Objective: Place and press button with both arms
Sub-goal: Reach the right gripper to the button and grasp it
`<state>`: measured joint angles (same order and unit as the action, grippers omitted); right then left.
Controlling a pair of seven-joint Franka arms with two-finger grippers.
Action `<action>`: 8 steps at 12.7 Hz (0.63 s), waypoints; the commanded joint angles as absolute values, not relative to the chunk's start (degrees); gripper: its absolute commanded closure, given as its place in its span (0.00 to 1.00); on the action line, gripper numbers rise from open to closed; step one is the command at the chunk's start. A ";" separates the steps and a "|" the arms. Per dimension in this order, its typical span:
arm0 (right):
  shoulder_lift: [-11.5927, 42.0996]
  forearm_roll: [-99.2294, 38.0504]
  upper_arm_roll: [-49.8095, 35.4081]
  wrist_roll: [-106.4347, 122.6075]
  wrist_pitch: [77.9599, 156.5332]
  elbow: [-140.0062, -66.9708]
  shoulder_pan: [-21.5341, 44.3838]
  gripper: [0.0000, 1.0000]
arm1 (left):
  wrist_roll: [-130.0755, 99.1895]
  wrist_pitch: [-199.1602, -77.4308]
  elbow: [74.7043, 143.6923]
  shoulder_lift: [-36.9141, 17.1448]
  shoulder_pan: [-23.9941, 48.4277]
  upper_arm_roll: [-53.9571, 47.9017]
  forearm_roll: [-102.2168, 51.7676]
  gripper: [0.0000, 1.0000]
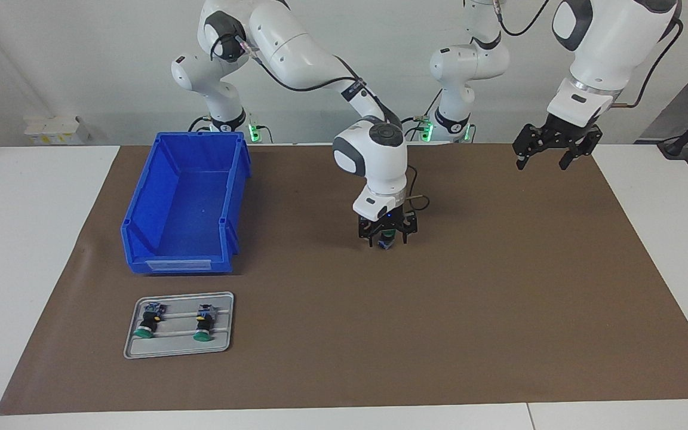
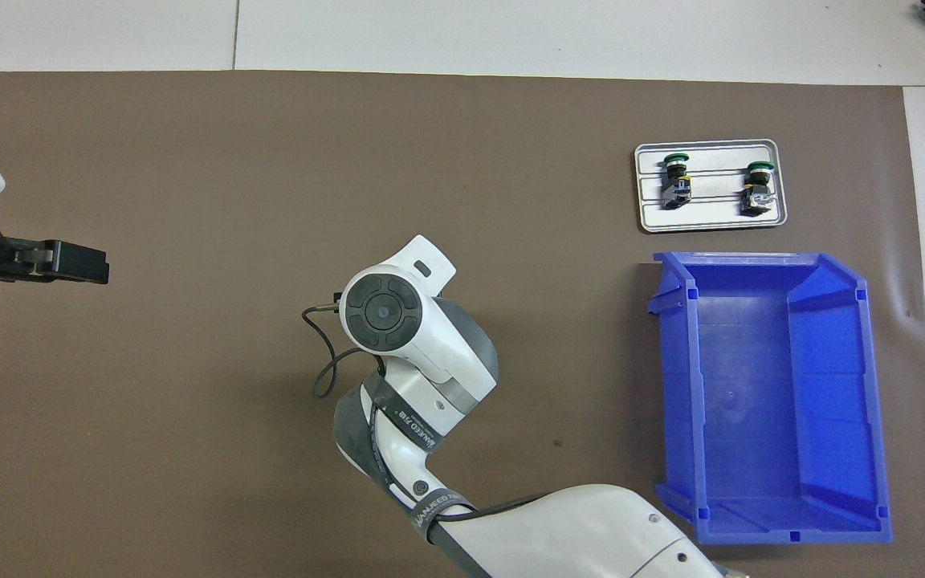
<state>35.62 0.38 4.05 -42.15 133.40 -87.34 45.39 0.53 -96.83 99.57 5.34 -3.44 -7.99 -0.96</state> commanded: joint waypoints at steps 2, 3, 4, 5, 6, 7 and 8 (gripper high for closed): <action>34.80 1.58 3.78 -42.10 134.21 -89.12 45.26 0.29 | 0.44 -97.56 100.72 6.15 -3.96 -8.35 -0.79 0.00; 34.72 1.58 3.78 -42.10 134.12 -89.21 45.26 0.45 | 0.44 -97.56 100.72 6.15 -3.96 -8.35 -0.79 0.00; 34.72 1.58 3.69 -42.10 133.86 -89.30 45.26 0.62 | 0.53 -97.56 100.72 6.15 -3.96 -8.35 -0.79 0.00; 34.63 1.58 3.69 -42.01 133.60 -89.47 45.26 0.81 | 0.44 -97.56 100.72 6.15 -3.96 -8.35 -0.79 0.00; 34.54 1.58 3.69 -42.01 133.51 -89.65 45.26 1.00 | 0.53 -97.56 100.81 6.15 -3.96 -8.35 -0.79 0.00; 34.54 1.58 3.69 -42.01 133.51 -89.47 45.52 1.00 | 0.53 -97.56 100.72 6.15 -3.96 -8.35 -0.79 0.00; 34.63 1.58 3.69 -41.84 133.51 -89.21 45.44 1.00 | 0.53 -97.56 100.72 6.15 -3.96 -8.35 -0.79 0.00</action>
<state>35.61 0.66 4.03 -42.13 133.40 -88.06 45.51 0.53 -96.83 99.57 5.34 -3.44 -7.99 -0.96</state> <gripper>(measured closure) 0.705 0.000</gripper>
